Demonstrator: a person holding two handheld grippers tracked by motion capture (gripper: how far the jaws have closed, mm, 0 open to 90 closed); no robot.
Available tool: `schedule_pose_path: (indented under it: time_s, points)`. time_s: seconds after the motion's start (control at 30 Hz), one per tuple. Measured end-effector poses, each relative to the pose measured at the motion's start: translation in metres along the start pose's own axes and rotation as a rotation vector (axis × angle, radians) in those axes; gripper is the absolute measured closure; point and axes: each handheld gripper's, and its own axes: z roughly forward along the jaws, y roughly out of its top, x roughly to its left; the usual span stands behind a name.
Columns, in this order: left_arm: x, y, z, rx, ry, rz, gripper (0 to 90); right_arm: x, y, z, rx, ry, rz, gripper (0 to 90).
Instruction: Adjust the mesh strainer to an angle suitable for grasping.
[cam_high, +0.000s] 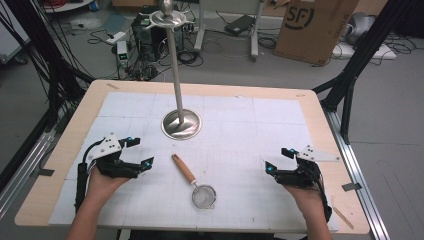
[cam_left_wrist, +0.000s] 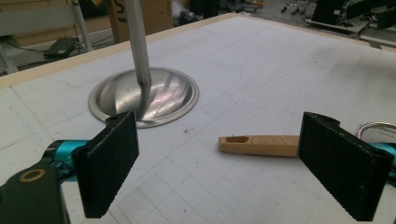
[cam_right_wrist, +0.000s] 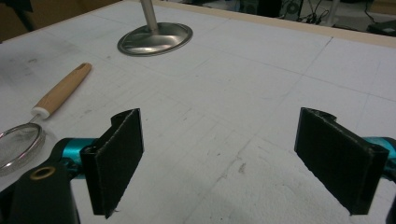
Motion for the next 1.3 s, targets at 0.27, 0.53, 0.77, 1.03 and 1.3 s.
schedule_pose_path:
  time_s: [0.27, 0.53, 0.77, 1.03, 1.3]
  points:
    - [0.000, -0.002, 0.003, 0.017, -0.003, 0.006, 13.5, 0.000, -0.001, 0.000, 0.011, -0.006, 0.002, 14.4]
    - [-0.005, -0.001, 0.009, 0.013, -0.026, 0.025, 13.8, 0.002, -0.001, -0.006, 0.003, -0.011, -0.005, 14.4]
    - [-0.011, 0.000, 0.014, 0.032, -0.046, 0.046, 19.1, 0.001, -0.004, -0.003, 0.018, -0.004, 0.004, 14.5]
    - [-0.016, -0.002, 0.018, 0.058, -0.096, 0.082, 38.2, 0.002, -0.004, -0.004, 0.018, -0.004, 0.000, 14.5]
    - [-0.023, -0.002, 0.024, 0.061, -0.053, 0.075, 55.8, 0.003, -0.005, -0.003, 0.031, 0.002, -0.008, 14.6]
